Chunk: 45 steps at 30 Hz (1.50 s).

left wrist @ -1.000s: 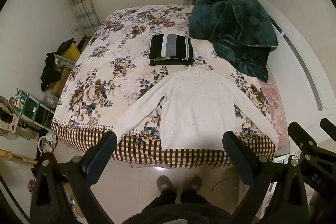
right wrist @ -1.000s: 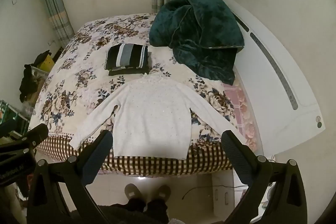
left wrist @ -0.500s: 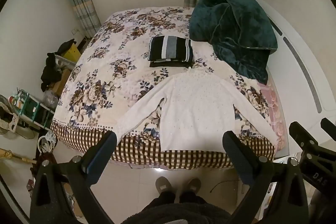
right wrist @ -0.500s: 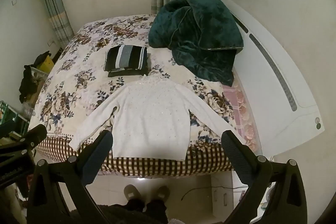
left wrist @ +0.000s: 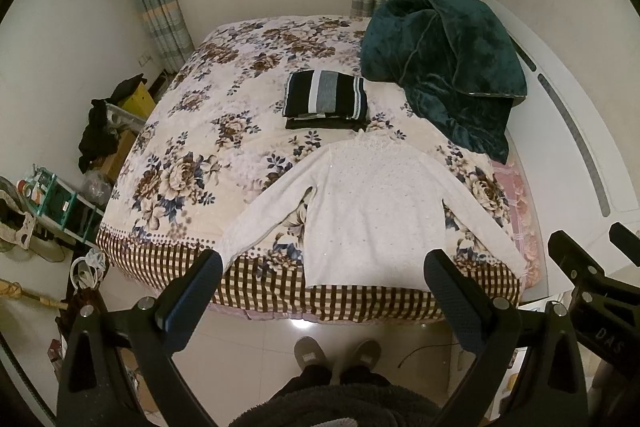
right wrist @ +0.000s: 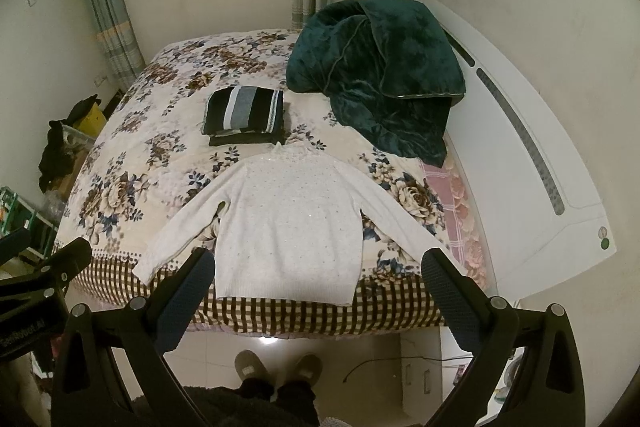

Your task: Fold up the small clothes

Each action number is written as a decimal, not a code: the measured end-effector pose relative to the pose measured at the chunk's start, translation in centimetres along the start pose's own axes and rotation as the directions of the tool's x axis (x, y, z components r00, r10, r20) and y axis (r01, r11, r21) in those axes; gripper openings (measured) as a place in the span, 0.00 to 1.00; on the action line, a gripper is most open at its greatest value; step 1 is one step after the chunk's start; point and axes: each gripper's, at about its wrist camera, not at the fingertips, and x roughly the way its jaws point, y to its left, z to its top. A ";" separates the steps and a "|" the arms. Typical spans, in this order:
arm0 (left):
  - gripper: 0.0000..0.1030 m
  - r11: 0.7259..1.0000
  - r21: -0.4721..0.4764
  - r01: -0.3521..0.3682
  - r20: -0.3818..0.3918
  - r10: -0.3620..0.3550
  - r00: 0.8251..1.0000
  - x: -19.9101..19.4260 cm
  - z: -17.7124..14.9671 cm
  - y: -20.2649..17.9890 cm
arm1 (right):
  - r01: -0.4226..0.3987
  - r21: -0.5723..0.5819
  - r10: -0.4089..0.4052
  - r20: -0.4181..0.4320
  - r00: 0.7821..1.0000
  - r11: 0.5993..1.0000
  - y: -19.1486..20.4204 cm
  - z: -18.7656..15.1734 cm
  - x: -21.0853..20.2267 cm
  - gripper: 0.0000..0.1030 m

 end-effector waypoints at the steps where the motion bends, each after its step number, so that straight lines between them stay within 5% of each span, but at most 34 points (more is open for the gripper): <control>1: 1.00 1.000 -0.002 0.000 0.003 0.001 1.000 -0.1 0.0 0.0 | 0.001 -0.004 -0.001 0.001 1.000 1.000 0.0 0.1 -0.3 1.00; 45: 1.00 1.000 -0.013 0.020 0.026 -0.020 0.999 -1.0 0.1 -0.4 | -0.007 -0.027 0.008 0.031 1.000 1.000 0.0 1.8 -4.1 1.00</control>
